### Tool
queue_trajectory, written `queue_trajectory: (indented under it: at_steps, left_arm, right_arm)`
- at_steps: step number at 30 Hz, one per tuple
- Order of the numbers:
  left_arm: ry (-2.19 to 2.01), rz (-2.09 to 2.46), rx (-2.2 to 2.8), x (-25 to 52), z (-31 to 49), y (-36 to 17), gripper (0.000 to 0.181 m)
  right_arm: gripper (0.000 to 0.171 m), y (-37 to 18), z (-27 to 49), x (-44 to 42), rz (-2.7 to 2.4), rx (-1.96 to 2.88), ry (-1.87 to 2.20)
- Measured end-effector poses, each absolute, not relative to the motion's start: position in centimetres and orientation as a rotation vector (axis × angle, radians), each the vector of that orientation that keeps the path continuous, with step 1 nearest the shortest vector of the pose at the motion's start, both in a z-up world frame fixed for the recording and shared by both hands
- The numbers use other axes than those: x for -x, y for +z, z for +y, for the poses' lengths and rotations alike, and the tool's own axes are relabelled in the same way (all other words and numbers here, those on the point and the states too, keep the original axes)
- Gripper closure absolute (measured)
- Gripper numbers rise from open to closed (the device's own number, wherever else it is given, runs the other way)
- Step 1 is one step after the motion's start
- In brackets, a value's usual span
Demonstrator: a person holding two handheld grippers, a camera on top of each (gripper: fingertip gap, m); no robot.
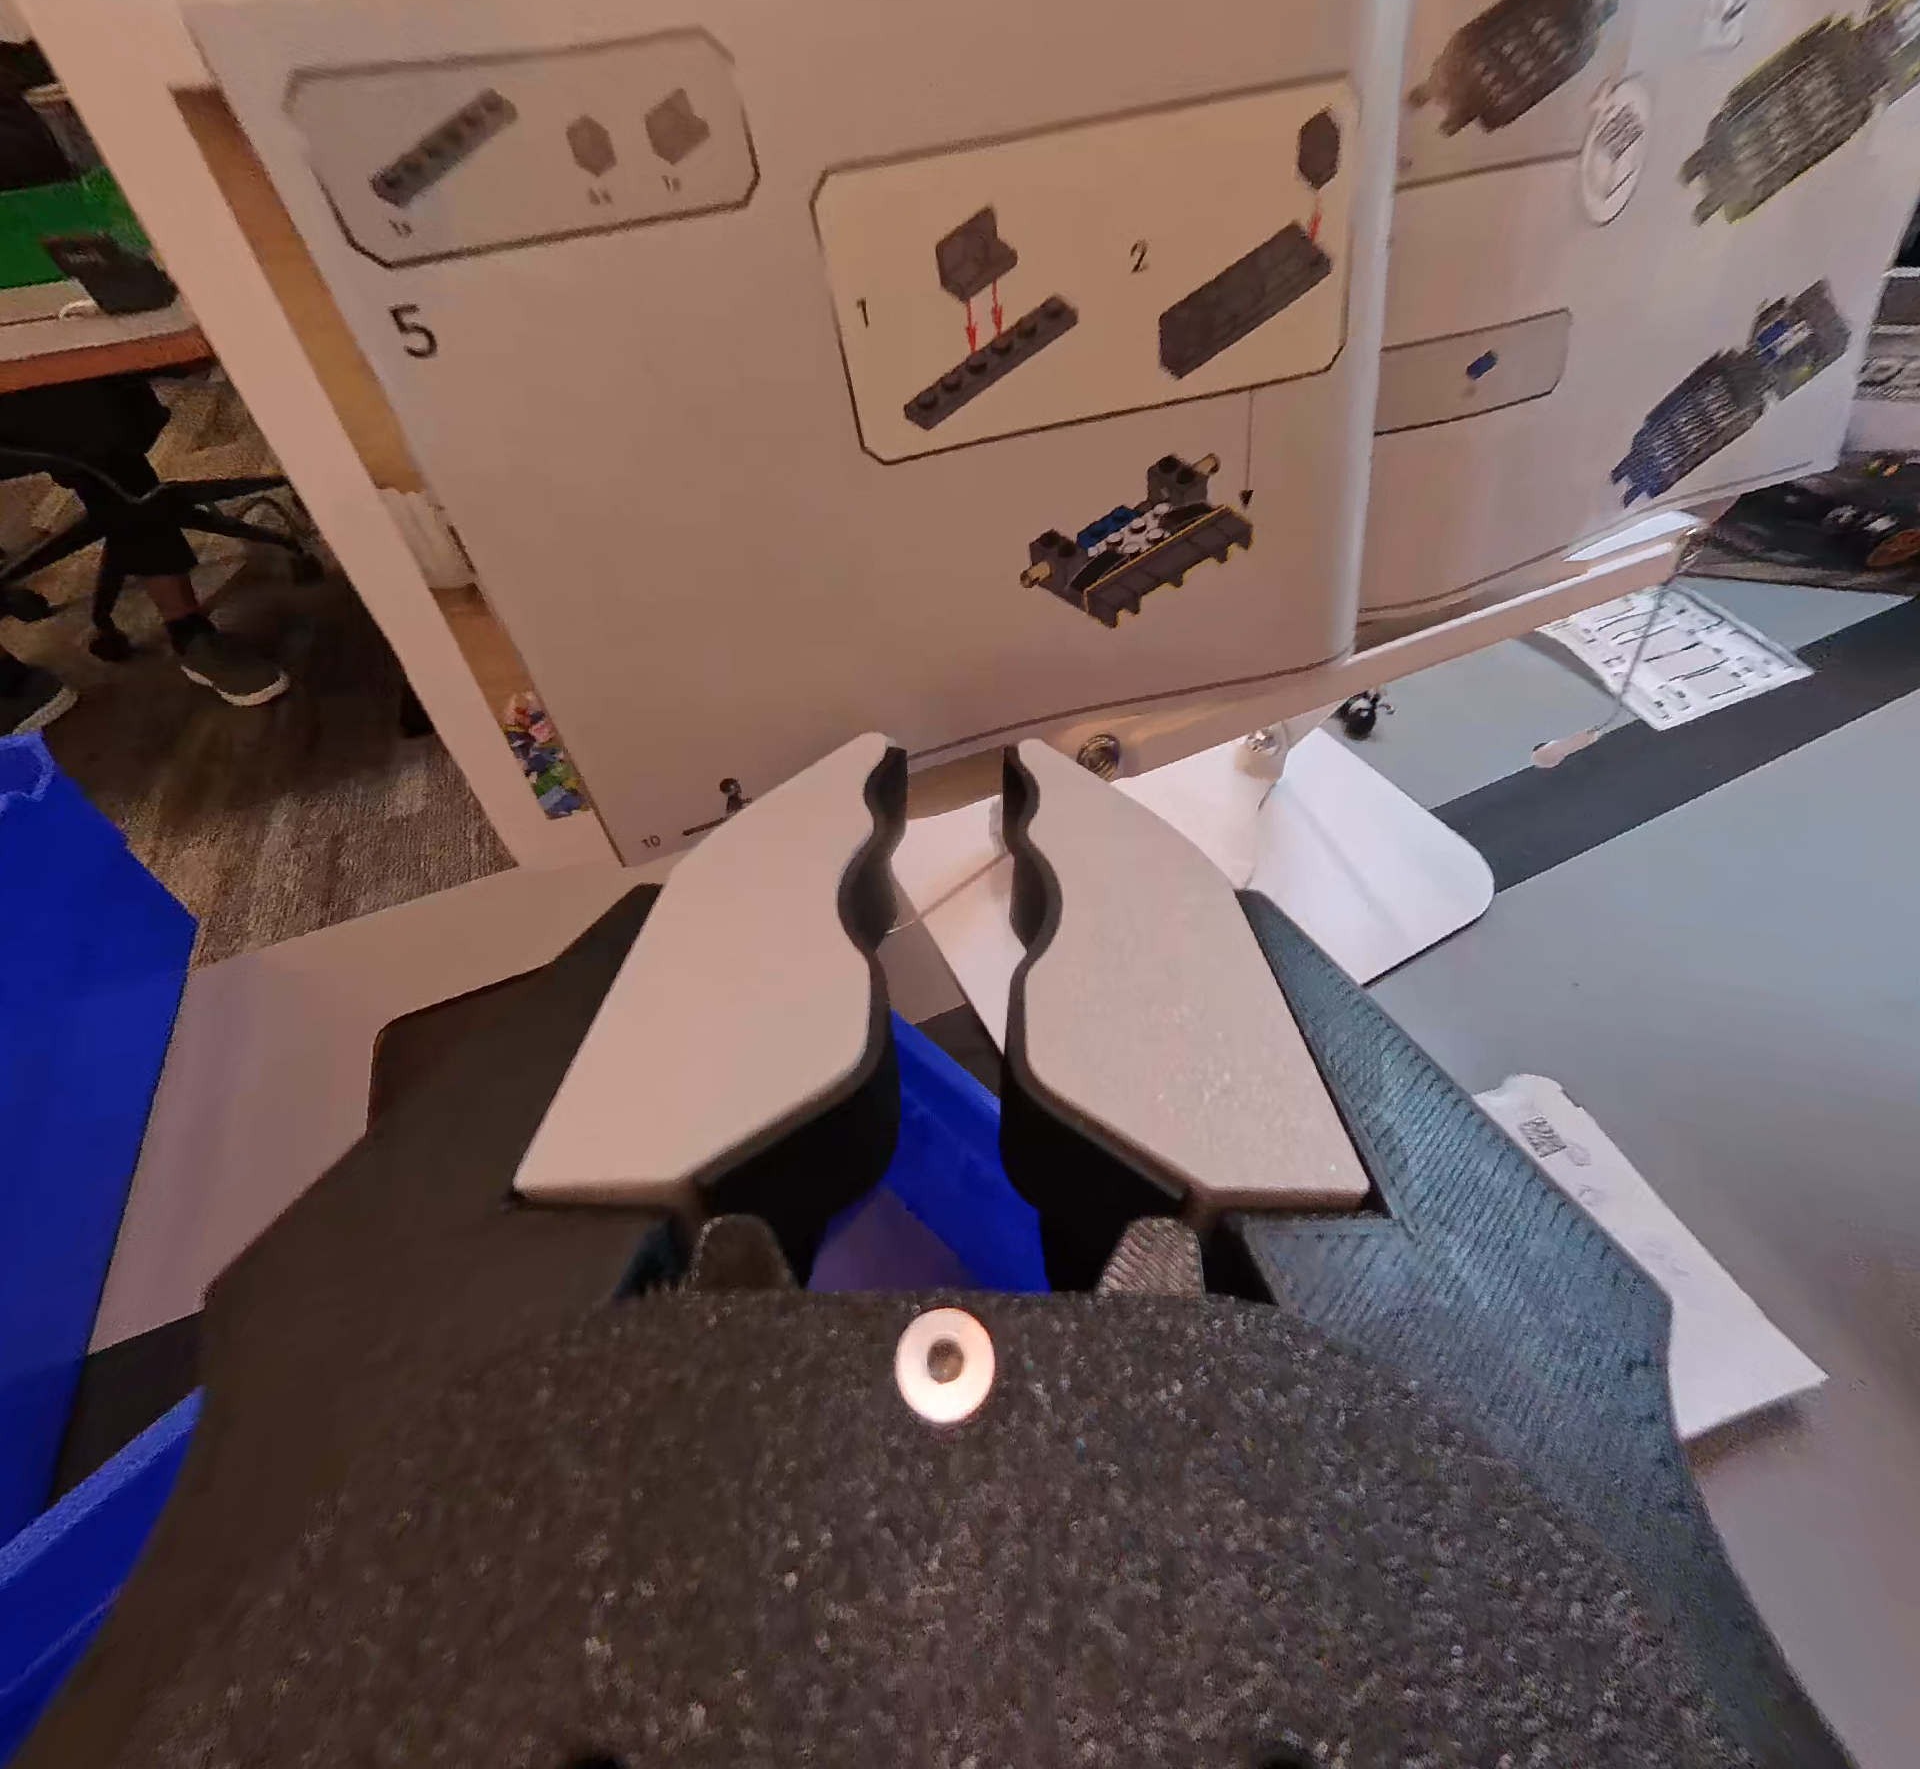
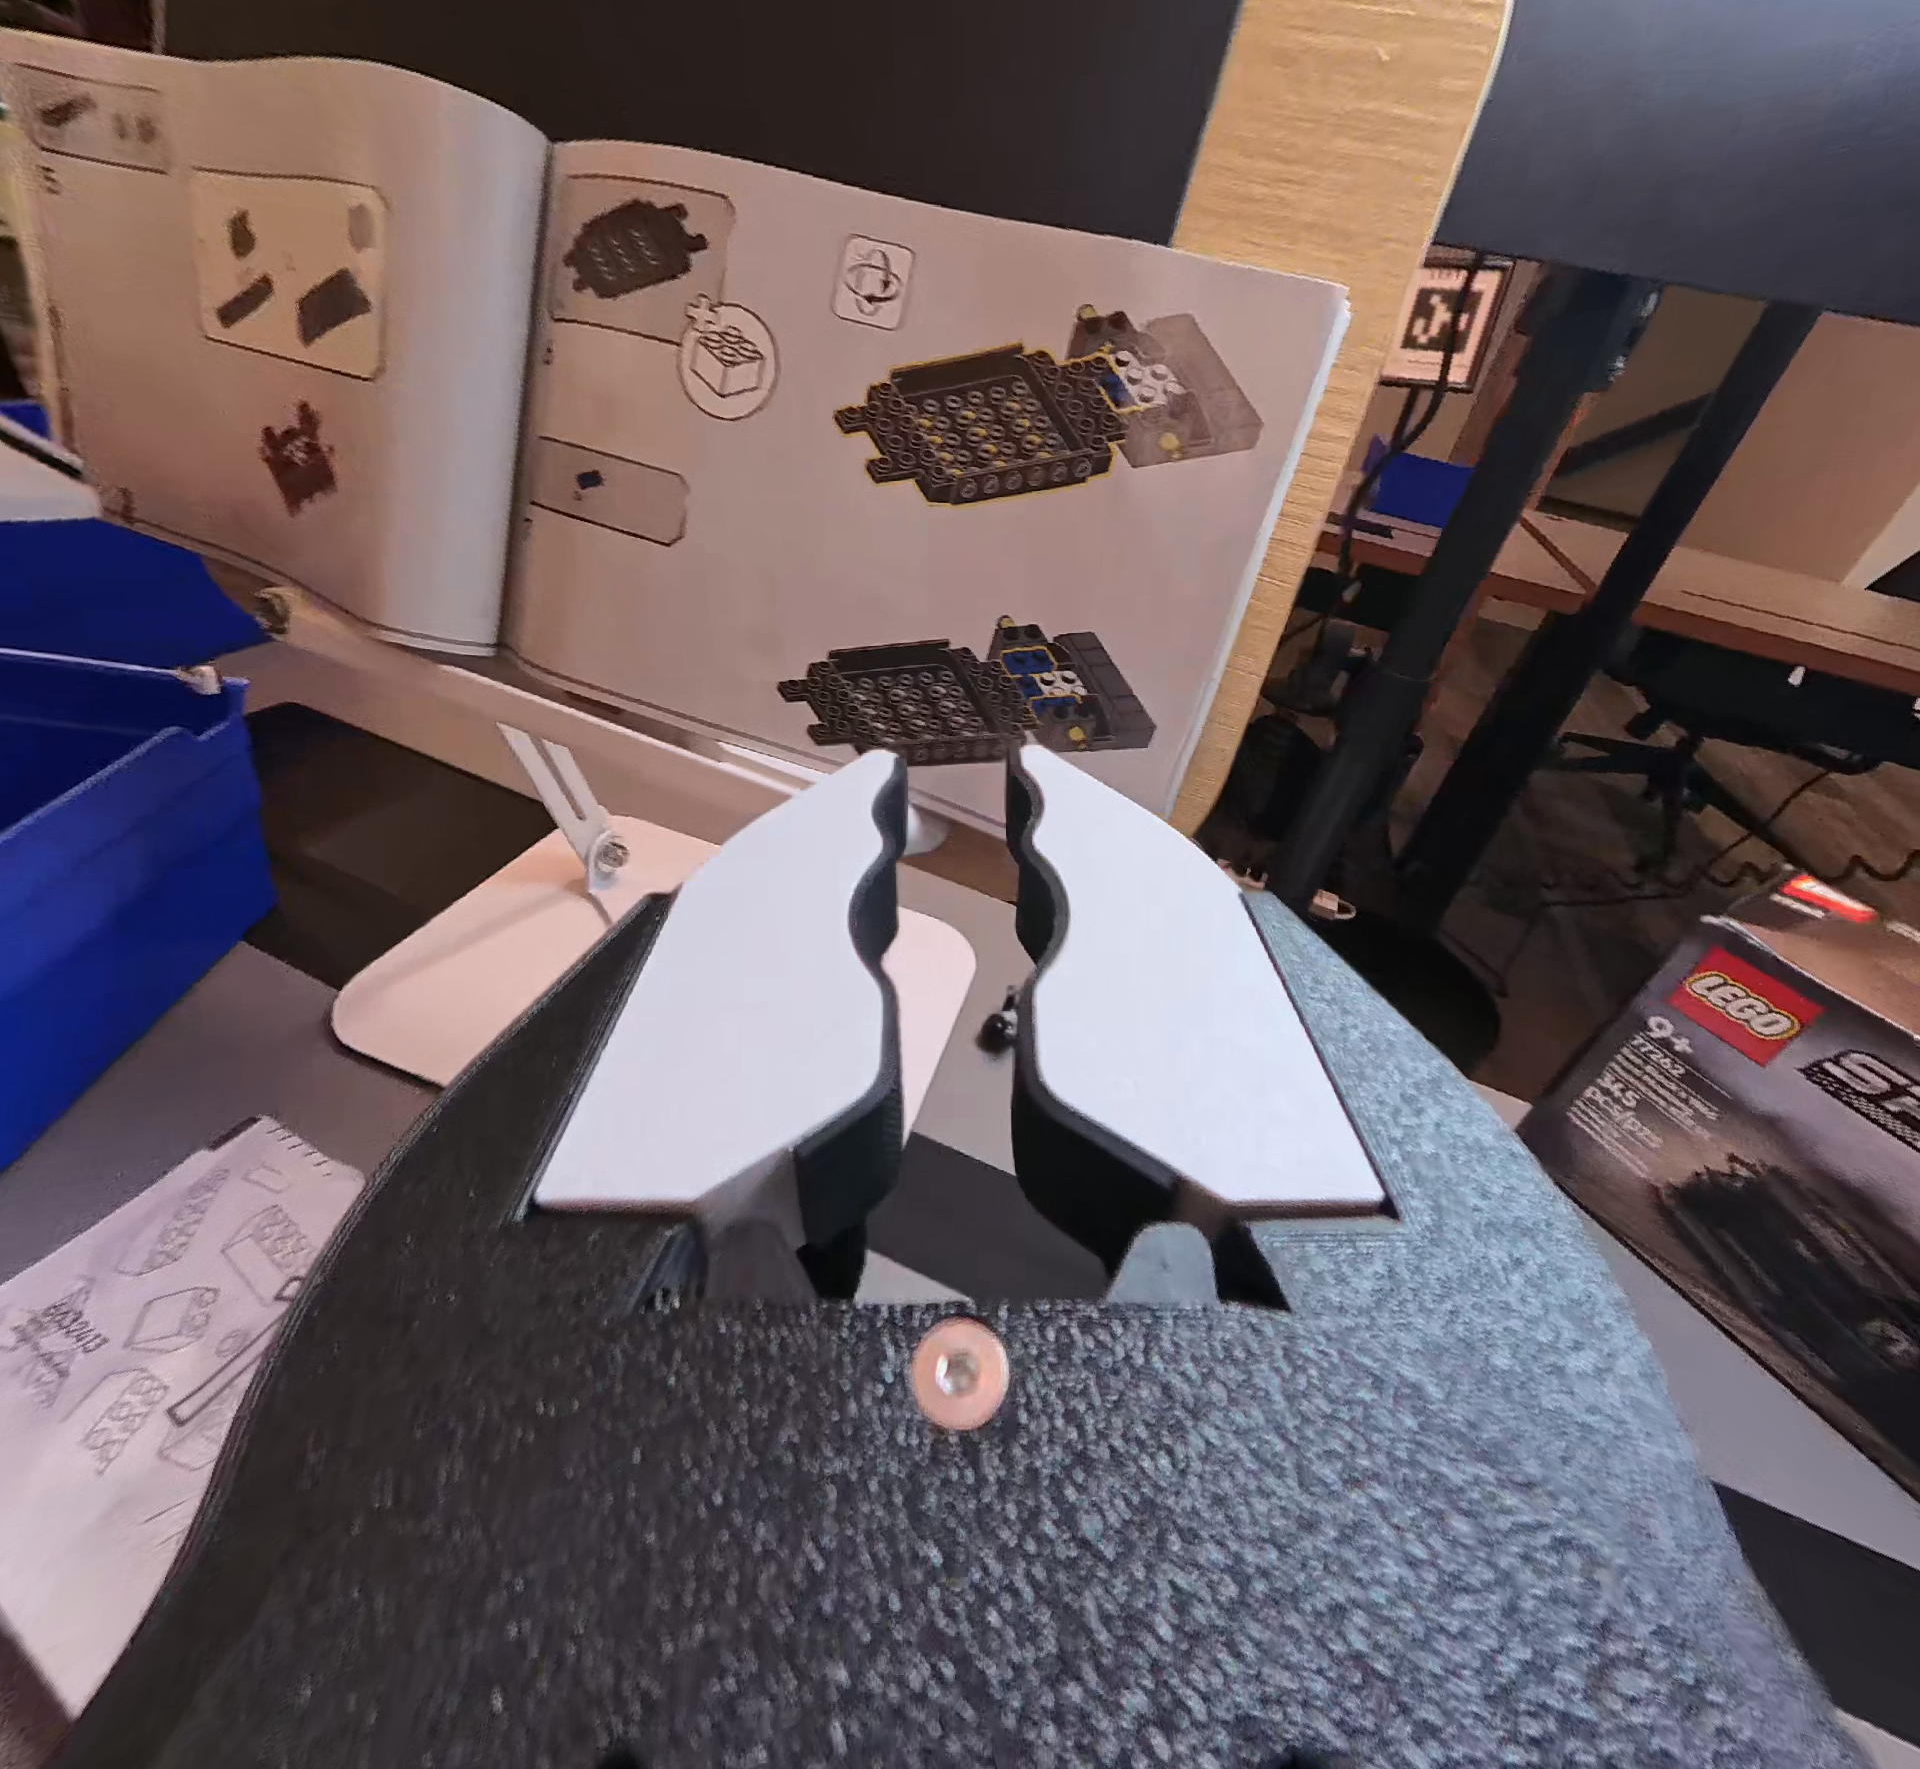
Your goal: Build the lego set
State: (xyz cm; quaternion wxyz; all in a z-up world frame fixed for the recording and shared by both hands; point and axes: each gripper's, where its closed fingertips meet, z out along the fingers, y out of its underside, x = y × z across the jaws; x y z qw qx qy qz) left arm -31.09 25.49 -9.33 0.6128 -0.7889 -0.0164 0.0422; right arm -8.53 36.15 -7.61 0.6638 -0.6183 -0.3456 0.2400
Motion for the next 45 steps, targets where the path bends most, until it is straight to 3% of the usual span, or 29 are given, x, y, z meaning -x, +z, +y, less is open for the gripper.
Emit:
queue_trajectory:
  at_steps: [7,12,15,18,20,21,26,27,30,32,34,35,41,45]
  left_arm:
    - [0.012,0.088,1.673,27.0,21.6,-5.6,0.176]
    - [-0.052,0.211,1.589,22.7,17.2,-4.2,0.181]
    - [-0.024,0.238,1.553,21.4,14.8,-4.5,0.181]
    - [0.021,0.215,1.539,21.4,13.3,-5.5,0.181]
    - [0.019,0.181,1.508,21.6,12.9,-5.8,0.181]
    - [0.012,0.157,1.49,21.8,12.8,-5.9,0.181]
    - [0.048,0.139,1.477,22.3,12.9,-6.8,0.181]
    - [0.028,0.134,1.473,22.1,12.9,-6.9,0.181]
    - [0.03,0.148,1.475,21.6,12.8,-7.3,0.181]
    - [0.03,0.16,1.484,21.2,12.9,-7.7,0.181]
    - [0.024,0.172,1.495,20.8,13.1,-8.1,0.181]
    - [0.02,0.181,1.501,20.6,13.2,-8.3,0.181]
    - [0.003,0.21,1.523,20.2,13.4,-9.2,0.181]
    - [-0.019,0.183,1.545,20.9,14.4,-9.2,0.181]
  right_arm:
    - [0.144,-7.3,31.4,11.5,-0.919,1.342,0.633]
    - [0.116,-6.7,27.3,12.7,-1.047,1.265,0.67]
    - [0.108,-6.7,25.5,12.6,-1.099,1.252,0.665]
    - [0.127,-6.7,23.9,12.6,-1.127,1.233,0.703]
    - [0.163,-6.8,23.4,12.8,-1.131,1.199,0.674]
    - [0.171,-6.6,23.1,13.1,-1.123,1.178,0.669]
    - [0.171,-6.8,24.3,17.0,-1.06,1.206,0.567]
    - [0.16,-6.9,25.0,18.2,-1.047,1.222,0.533]
    - [0.103,-7.0,27.4,21.9,-1.004,1.315,0.465]
    - [0.085,-6.2,29.2,23.7,-0.952,1.341,0.394]
    - [0.081,-5.4,30.9,25.1,-0.918,1.346,0.314]
    - [0.081,-5.4,31.6,25.7,-0.912,1.362,0.289]
    - [0.119,-5.0,33.3,25.3,-0.858,1.325,0.24]
    - [0.124,-5.0,33.2,24.4,-0.864,1.316,0.32]
